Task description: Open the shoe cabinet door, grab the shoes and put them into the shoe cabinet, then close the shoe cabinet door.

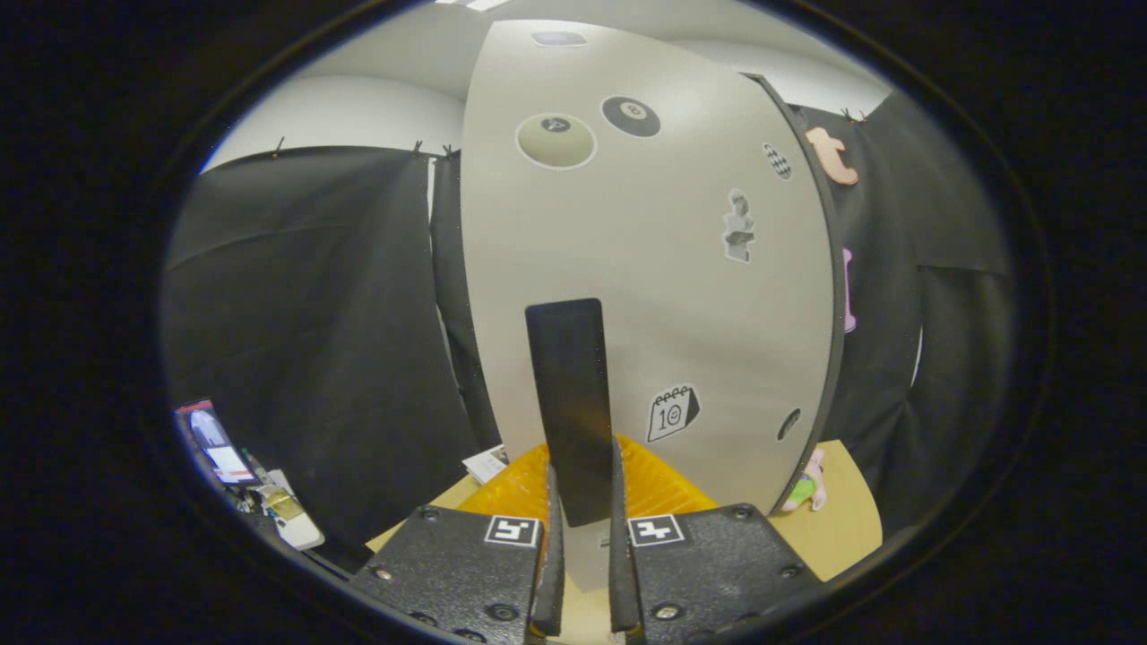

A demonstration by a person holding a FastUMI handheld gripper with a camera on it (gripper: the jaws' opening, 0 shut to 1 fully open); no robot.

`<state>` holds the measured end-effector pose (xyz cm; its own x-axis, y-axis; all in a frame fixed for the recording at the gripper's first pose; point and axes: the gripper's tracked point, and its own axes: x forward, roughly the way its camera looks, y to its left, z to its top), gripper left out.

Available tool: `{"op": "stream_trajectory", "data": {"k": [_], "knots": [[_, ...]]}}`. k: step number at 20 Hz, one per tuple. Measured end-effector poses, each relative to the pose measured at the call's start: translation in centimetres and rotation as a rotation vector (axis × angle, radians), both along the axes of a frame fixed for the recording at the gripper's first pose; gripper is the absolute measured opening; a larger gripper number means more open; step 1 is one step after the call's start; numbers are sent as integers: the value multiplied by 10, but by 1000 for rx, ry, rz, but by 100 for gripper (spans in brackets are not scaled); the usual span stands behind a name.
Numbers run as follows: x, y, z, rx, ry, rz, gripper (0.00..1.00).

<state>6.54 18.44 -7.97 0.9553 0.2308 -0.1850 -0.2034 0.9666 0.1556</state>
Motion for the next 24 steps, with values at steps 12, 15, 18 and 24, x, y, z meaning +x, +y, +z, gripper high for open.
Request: {"op": "stream_trajectory", "data": {"k": [12, 15, 18, 24], "knots": [[-64, -96, -4, -26, -2, -39, 16], [-74, -121, -4, -18, 7, -69, 14], [-78, -148, -4, -22, 7, -115, 10], [-83, -194, -5, -52, -2, -171, 5]]}}
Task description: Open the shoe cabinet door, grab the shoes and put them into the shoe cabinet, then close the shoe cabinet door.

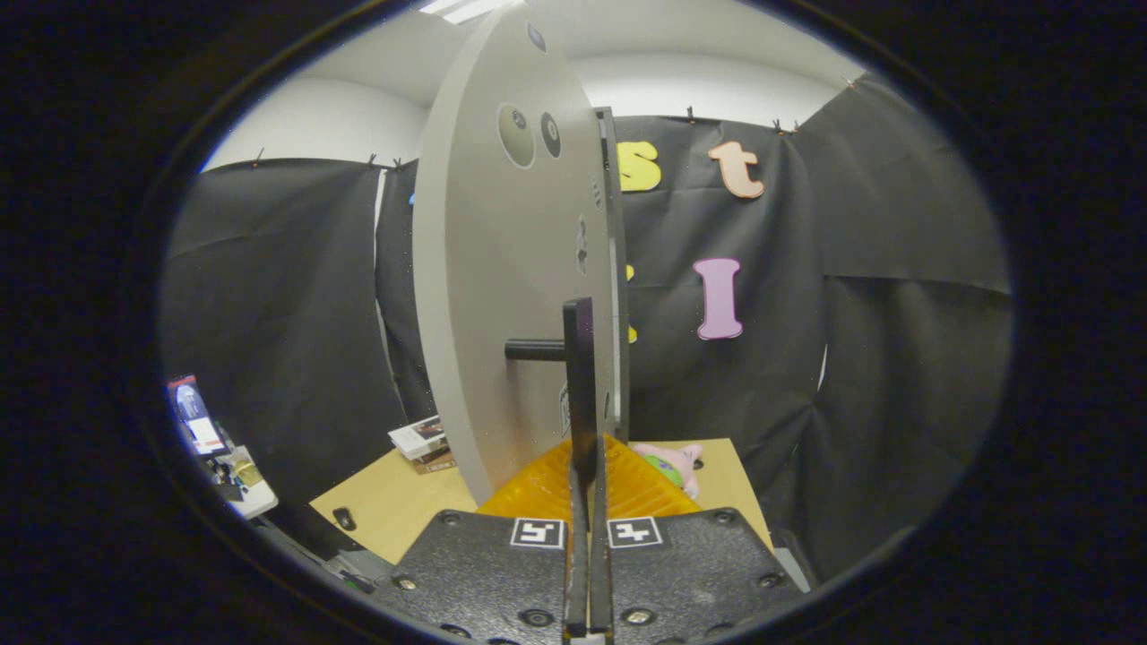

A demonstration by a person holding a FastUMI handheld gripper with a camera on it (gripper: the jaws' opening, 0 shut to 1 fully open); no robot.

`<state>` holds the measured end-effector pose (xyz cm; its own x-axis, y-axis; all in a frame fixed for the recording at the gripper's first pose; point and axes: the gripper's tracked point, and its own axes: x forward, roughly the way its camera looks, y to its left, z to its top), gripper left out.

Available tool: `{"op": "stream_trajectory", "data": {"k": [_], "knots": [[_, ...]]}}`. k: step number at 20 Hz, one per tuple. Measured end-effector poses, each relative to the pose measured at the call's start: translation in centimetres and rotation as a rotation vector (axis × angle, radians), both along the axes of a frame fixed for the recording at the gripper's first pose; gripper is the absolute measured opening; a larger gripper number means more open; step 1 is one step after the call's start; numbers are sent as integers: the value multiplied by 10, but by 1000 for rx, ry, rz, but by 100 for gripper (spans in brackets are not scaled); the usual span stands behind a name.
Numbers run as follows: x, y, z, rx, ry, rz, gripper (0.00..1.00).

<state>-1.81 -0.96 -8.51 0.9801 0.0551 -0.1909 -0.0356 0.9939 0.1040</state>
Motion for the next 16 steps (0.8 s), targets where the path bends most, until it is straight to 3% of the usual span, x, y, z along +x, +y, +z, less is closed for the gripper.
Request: {"op": "stream_trajectory", "data": {"k": [4, 7, 16], "knots": [[0, -26, 0, 31, 1, -27, 4], [0, -22, -3, 40, 2, 1, 4], [-15, -27, -6, 31, -11, -26, 4]]}}
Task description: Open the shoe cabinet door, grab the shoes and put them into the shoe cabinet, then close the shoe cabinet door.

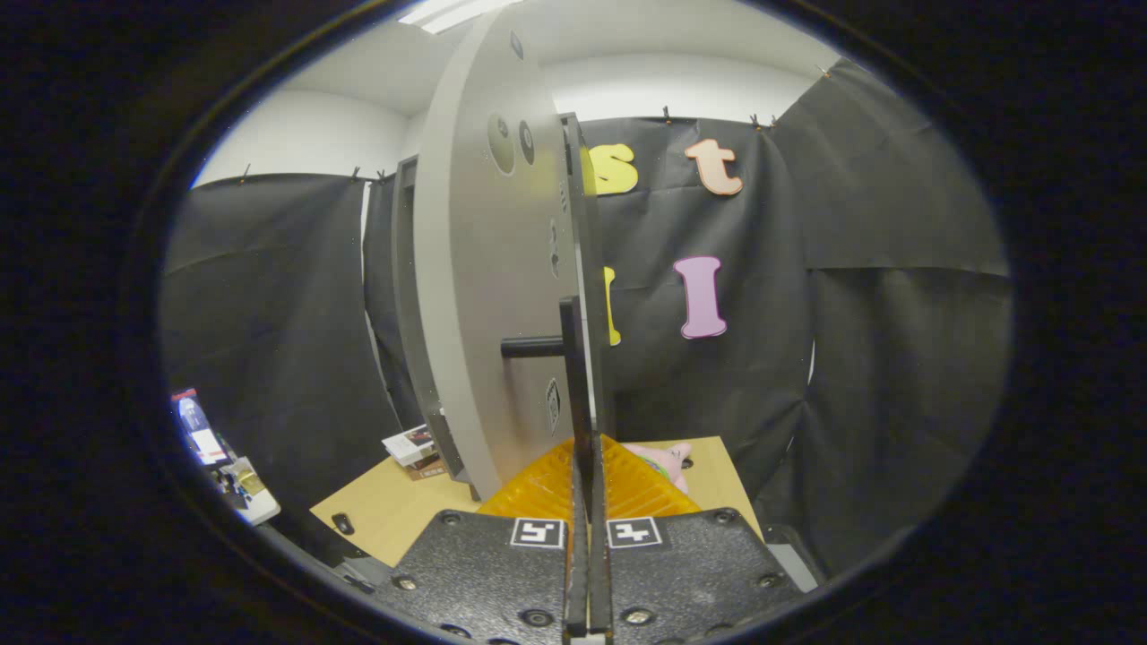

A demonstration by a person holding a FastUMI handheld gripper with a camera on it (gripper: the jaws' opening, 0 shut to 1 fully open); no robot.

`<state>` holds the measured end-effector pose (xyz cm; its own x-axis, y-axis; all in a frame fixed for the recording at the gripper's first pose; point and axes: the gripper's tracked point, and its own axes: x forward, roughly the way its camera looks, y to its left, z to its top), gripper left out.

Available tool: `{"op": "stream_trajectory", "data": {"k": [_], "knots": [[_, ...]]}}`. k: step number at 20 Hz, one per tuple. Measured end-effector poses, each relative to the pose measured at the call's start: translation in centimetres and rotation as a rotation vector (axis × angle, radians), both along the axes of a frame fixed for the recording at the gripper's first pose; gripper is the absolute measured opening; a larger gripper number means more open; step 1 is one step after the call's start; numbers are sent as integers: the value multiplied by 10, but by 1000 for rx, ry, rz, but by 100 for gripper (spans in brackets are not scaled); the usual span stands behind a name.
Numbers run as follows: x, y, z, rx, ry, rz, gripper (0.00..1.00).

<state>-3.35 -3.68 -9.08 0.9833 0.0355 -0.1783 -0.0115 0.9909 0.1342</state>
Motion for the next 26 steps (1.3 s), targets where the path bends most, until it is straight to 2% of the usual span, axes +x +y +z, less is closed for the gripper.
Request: {"op": "stream_trajectory", "data": {"k": [3, 6, 8, 9, 10, 11, 14, 17, 21, 26], "knots": [[-24, -7, -2, -52, -8, -67, 10], [-50, -8, -6, -86, -14, -135, 62], [-70, -1, -14, -90, -12, -180, 80], [-81, 5, -18, -87, -13, -199, 83], [-92, 13, -25, -85, -9, -217, 92], [-101, 23, -31, -84, -9, -229, 97], [-117, 57, -60, -102, 14, -231, 100], [-118, 103, -100, -91, 70, -182, 100], [-101, 164, -164, -77, 167, -83, 100], [-59, 220, -235, -52, 239, 11, 100]]}}
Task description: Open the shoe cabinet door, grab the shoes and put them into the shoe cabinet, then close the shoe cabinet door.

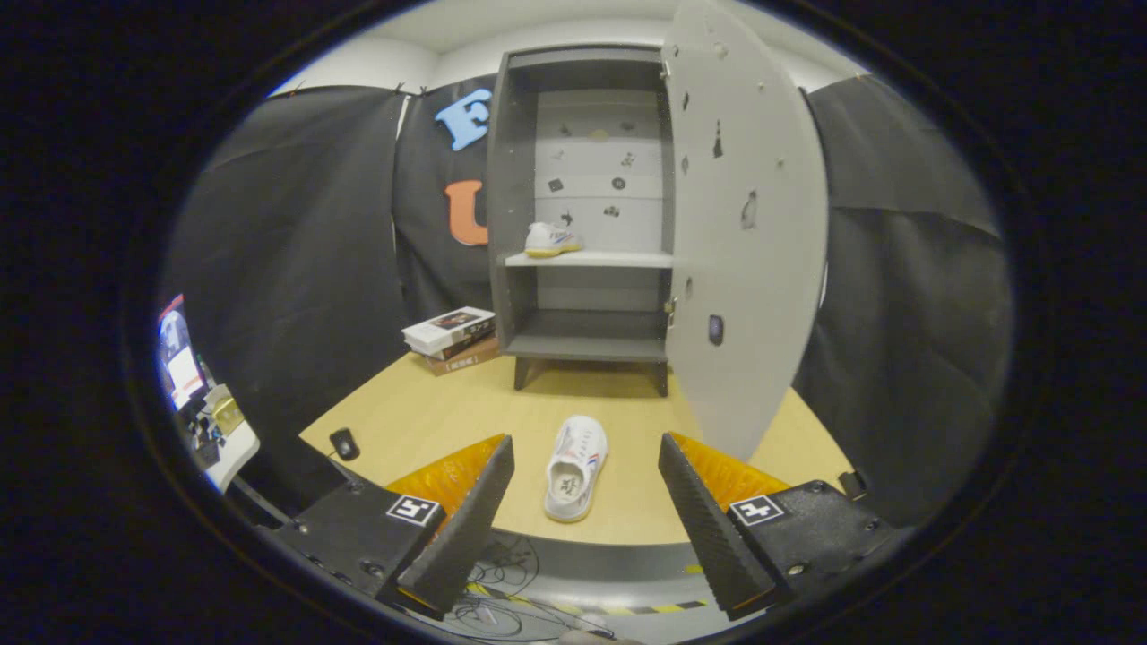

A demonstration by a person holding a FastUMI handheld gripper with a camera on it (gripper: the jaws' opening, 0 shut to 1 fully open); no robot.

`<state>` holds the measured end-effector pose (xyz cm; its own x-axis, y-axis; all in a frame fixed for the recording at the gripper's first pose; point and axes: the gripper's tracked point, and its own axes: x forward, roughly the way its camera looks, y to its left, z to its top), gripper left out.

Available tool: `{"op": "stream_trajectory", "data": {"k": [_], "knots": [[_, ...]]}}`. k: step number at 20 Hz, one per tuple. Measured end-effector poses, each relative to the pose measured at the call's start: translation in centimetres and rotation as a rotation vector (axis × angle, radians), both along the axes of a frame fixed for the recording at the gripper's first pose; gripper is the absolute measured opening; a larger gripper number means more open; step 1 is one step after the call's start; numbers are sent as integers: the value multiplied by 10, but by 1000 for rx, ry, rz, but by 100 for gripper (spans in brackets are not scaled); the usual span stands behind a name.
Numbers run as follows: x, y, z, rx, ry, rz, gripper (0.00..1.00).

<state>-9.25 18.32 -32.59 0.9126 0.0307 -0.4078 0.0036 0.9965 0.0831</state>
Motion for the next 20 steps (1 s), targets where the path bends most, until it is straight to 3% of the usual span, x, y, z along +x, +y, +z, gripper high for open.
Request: {"op": "stream_trajectory", "data": {"k": [10, 20], "knots": [[102, 50, -158, -17, 237, 48, 100], [172, 61, -215, 80, 306, 6, 100]]}}
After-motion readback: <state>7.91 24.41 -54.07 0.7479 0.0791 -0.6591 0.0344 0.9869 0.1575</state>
